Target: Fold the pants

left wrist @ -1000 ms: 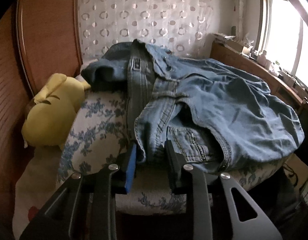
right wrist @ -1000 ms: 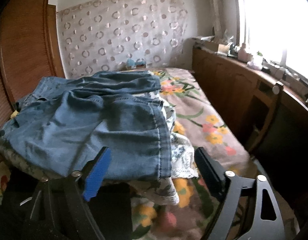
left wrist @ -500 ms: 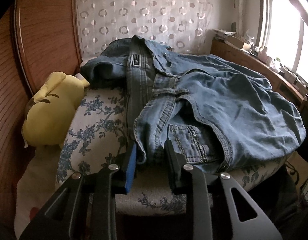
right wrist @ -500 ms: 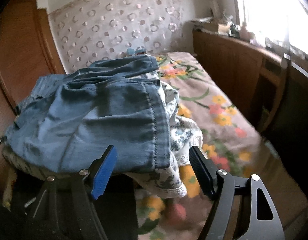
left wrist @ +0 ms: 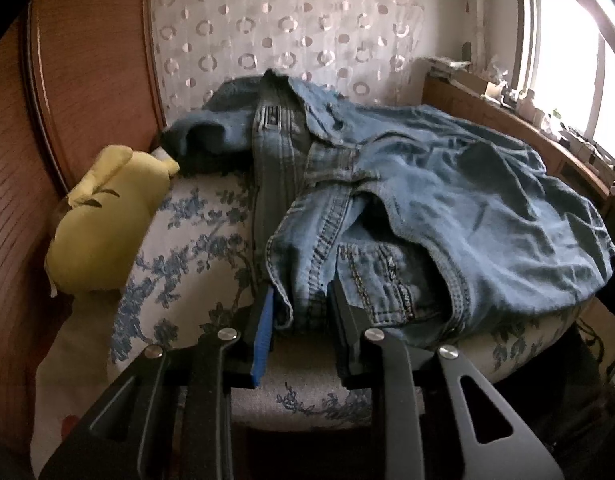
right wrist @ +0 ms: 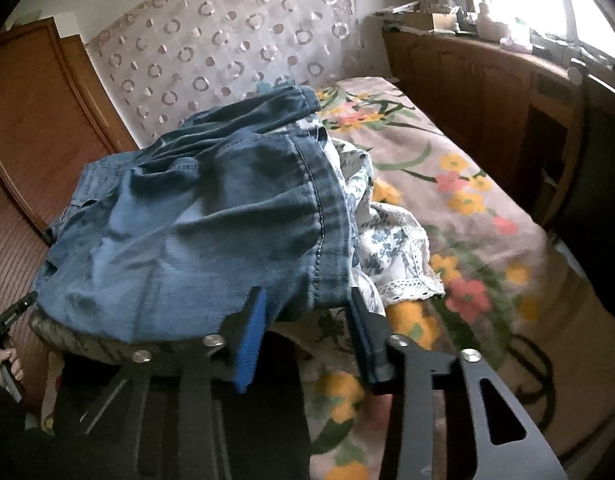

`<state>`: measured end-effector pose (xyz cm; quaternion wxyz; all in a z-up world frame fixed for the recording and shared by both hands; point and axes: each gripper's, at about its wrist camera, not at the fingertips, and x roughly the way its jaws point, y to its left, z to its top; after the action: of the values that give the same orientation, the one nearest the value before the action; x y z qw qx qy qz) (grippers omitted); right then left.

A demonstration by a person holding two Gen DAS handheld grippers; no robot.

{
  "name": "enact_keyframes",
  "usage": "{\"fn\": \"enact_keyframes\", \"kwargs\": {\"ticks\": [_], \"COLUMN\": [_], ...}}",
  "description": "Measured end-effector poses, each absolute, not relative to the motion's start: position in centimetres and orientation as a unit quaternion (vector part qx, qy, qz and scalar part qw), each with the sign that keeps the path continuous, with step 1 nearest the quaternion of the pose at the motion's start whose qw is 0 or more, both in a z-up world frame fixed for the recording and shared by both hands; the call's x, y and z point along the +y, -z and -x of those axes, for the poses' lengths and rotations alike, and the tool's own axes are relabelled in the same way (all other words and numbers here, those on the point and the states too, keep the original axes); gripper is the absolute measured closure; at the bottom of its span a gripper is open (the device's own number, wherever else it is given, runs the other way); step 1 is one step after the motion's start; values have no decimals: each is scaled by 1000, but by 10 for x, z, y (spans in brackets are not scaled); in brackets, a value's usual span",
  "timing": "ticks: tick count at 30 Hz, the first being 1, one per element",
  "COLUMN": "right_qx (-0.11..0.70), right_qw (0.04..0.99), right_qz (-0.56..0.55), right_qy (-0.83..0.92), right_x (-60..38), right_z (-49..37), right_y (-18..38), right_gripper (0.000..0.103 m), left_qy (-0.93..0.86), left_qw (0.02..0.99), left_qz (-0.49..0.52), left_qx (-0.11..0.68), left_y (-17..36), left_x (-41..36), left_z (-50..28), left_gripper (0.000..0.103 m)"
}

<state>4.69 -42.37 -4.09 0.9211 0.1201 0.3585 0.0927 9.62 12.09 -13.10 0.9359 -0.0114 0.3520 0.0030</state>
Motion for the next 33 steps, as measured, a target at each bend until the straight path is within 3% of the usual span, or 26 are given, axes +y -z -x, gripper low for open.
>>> {"fn": "enact_keyframes", "kwargs": {"ticks": [2, 8, 27, 29, 33], "right_qx": [349, 318, 176, 169, 166], "right_qw": [927, 939, 976, 978, 978], "right_qz": [-110, -96, -47, -41, -31], "right_qy": [-84, -90, -116, -117, -126], "right_x": [-422, -415, -399, -395, -385], "right_z": [-45, -37, -71, -79, -95], "right_y": [35, 22, -57, -60, -53], "right_gripper": [80, 89, 93, 93, 93], "left_qy": [-3, -4, -11, -13, -11], "left_qw": [941, 951, 972, 973, 972], "left_qz": [10, 0, -26, -31, -27], "left_qx": [338, 309, 233, 230, 232], "left_y": [124, 101, 13, 8, 0], "left_x": [119, 114, 115, 114, 117], "left_z": [-93, -92, -136, -145, -162], "left_gripper": [77, 80, 87, 103, 103]}}
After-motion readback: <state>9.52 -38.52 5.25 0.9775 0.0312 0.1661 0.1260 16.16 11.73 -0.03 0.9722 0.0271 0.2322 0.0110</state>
